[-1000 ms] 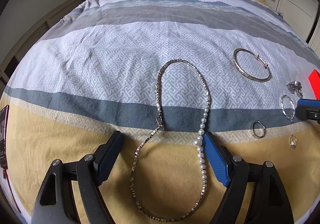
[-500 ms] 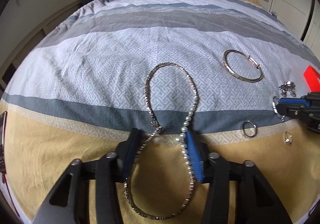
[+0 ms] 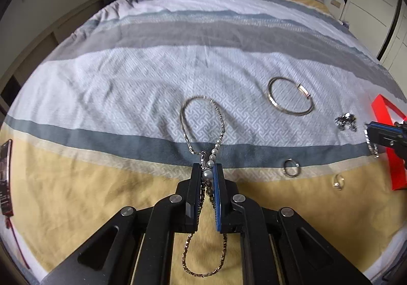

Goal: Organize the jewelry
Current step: 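Close the left tool on the pearl strand of the necklace, then lift the necklace with the left tool and carry it over the red box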

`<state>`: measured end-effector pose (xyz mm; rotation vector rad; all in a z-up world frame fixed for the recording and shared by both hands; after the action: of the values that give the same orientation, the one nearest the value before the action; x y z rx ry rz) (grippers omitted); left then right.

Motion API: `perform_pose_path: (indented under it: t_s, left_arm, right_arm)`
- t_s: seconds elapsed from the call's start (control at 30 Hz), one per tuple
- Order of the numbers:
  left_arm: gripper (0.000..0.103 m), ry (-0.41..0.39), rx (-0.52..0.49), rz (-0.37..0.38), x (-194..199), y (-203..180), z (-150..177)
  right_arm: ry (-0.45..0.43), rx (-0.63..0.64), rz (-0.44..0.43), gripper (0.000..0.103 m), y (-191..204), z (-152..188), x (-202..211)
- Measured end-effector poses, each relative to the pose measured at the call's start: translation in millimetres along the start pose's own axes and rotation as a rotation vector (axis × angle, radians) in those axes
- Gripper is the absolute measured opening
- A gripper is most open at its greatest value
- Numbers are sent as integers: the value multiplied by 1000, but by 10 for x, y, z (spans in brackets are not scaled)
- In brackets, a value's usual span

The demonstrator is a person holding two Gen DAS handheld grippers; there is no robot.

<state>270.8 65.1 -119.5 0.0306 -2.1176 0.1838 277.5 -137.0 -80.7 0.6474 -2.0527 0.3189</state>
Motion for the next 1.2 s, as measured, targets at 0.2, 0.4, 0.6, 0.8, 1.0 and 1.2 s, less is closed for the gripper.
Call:
perform_pose_path:
  t_s: [0.2,0.4,0.6,0.8,1.0,1.2]
  left_arm:
    - [9,-65,-3,-10,438,-59,-89]
    - [9,-148,-17,-4,1010,-185,-142]
    - [9,-216,-32,15,1498,-408,-135]
    - [9,-259,-61,52,1848,-750,-68]
    - [9,-295,-125,102,2167,-1296,16]
    - [9,-305,-182,159,2331,-1920,115]
  right_arm:
    - [-58,-14,28,5,-5,35,507]
    - [-119,-31,65,5,-1,127,1068]
    - [-186,-45,111,5,-49,290,1657]
    - [-244,-67,160,5,-150,499,2181]
    - [-301,-107,212,5,-331,760,2681]
    - [-334,-150,260,5,-628,1041,3045]
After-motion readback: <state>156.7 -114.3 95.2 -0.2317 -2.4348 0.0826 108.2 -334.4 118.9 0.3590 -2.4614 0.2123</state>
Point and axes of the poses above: each gripper's, at about its wrist camera, not at the fingertips, and x roughly against the way its jaws point, y to its left, z to its underside, the point moved 5 cm from there along -x, roughly the way its jaws point, and after that the axes turned 12 degrees about x, right-handed, at the moved point
